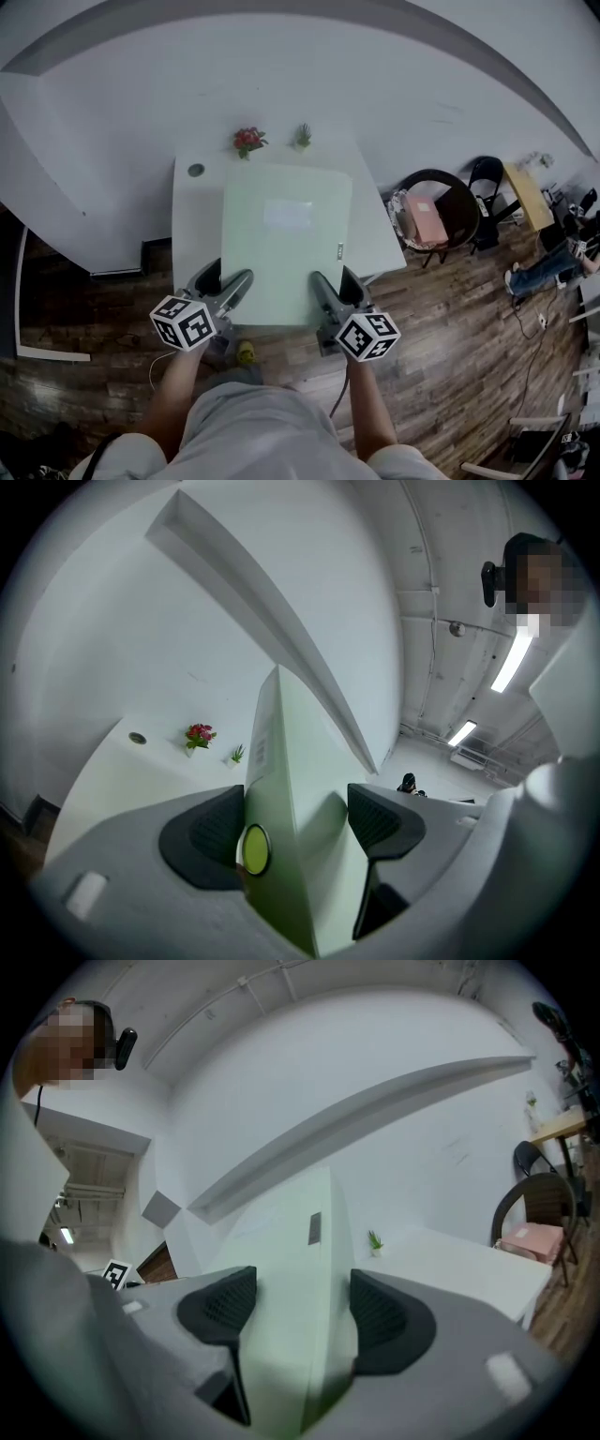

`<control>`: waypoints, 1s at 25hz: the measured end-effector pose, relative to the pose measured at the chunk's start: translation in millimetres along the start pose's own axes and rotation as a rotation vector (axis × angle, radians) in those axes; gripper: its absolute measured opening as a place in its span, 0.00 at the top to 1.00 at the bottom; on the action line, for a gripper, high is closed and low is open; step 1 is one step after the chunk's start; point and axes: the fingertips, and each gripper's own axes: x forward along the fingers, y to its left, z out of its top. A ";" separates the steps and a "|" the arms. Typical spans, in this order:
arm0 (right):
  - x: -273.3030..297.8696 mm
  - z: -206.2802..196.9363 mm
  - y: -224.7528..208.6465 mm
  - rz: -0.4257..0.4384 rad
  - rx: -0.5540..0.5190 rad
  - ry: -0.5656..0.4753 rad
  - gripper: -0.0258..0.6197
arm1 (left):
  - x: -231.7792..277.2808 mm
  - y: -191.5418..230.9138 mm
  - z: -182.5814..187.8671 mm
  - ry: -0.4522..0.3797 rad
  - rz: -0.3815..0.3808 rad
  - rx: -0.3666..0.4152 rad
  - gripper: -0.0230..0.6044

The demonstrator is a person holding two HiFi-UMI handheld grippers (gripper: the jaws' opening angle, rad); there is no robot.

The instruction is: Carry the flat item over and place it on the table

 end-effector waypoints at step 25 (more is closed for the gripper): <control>152.4 5.4 -57.1 -0.026 0.035 0.079 0.48 | 102.0 117.2 40.4 0.052 0.037 -0.069 0.43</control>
